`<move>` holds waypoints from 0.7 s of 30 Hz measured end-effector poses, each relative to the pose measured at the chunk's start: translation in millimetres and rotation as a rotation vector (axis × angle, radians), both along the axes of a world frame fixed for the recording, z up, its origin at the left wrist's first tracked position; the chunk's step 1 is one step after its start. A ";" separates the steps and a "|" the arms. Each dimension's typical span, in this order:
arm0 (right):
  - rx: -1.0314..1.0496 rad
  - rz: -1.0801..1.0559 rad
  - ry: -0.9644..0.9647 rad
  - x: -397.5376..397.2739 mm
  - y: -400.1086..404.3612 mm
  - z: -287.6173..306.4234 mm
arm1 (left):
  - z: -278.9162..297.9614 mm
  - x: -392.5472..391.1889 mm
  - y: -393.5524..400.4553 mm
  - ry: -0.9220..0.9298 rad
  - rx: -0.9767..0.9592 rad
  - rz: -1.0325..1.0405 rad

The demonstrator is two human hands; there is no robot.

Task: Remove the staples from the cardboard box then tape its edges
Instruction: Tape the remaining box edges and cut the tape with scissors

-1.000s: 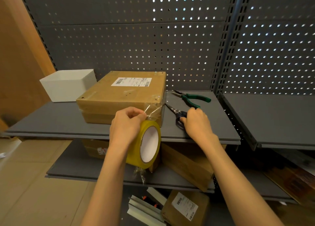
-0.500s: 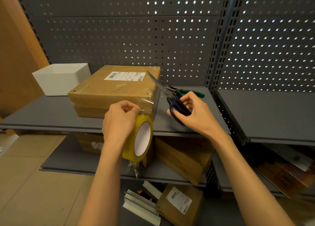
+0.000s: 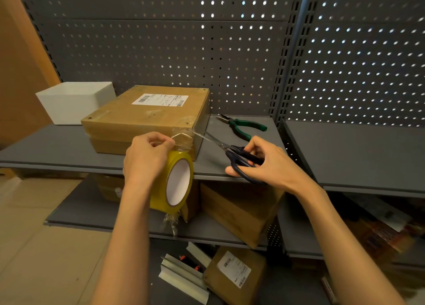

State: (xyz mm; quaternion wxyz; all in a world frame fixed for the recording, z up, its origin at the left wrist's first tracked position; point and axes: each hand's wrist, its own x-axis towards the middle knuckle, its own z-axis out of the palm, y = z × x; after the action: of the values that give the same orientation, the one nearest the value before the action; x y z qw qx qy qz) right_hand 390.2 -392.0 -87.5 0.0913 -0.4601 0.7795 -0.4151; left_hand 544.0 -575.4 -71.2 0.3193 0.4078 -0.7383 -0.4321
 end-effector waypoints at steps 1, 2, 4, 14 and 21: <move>0.005 0.008 -0.012 -1.2 2.1 -0.4 | 0.0 -0.1 -0.1 0.000 0.002 0.000; 0.010 0.016 -0.021 -1.9 4.1 -0.8 | -0.1 0.1 -0.3 0.000 0.004 -0.001; 0.026 0.029 -0.034 -2.0 7.4 -1.5 | -0.6 0.4 -0.3 0.002 0.009 -0.005; 0.046 0.084 -0.059 4.2 -8.2 -1.6 | 0.5 1.8 0.0 0.000 0.023 -0.028; 0.033 0.097 -0.080 8.0 -27.6 1.5 | 1.4 1.9 -2.3 -0.009 0.031 -0.042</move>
State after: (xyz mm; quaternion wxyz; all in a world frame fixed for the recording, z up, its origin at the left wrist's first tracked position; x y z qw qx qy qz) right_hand 398.2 -419.6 -86.0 0.1500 -0.4788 0.7588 -0.4152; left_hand 546.0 -577.7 -69.7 0.3006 0.3990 -0.7412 -0.4484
